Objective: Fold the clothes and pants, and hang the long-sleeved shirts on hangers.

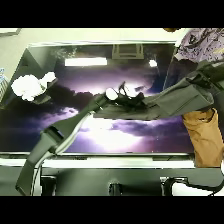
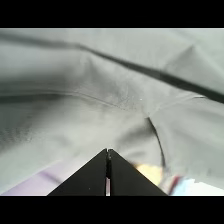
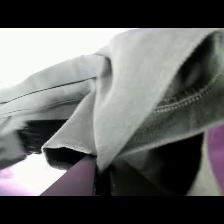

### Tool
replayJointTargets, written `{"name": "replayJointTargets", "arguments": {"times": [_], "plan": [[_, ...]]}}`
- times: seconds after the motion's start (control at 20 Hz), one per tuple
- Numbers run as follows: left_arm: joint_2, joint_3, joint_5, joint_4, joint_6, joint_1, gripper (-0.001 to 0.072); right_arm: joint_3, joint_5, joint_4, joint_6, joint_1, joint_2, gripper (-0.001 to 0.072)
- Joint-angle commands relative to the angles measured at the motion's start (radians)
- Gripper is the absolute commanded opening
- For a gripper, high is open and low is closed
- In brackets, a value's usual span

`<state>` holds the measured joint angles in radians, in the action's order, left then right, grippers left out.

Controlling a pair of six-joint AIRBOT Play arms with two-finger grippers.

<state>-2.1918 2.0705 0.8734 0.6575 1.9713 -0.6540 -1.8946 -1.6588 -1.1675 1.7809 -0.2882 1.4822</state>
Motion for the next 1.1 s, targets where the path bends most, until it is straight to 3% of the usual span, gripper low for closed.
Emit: {"name": "replayJointTargets", "arguments": {"times": [0.0,0.2,0.3,0.45,0.7,1.05], "plan": [[0.153,0.002,0.33,0.307,-0.007,0.156,0.0016,-0.001,0.052,-0.004,0.09,0.126,0.0,0.0026],[0.36,0.002,0.579,0.666,-0.039,0.339,0.0017,-0.001,0.175,-0.091,0.258,0.373,0.006,0.0026],[0.442,-0.001,0.626,0.738,-0.093,0.429,0.0018,-0.001,0.224,-0.101,0.336,0.486,0.032,0.0026],[0.523,-0.001,0.65,0.747,-0.158,0.555,0.0018,-0.001,0.302,-0.101,0.423,0.635,0.1,0.0026],[0.566,-0.001,0.705,0.746,-0.166,0.717,0.0019,-0.001,0.414,-0.097,0.507,0.786,0.23,0.0026],[0.566,-0.007,0.704,0.746,-0.166,0.771,0.0019,-0.001,0.576,0.004,0.53,0.812,0.373,0.0026]]}}
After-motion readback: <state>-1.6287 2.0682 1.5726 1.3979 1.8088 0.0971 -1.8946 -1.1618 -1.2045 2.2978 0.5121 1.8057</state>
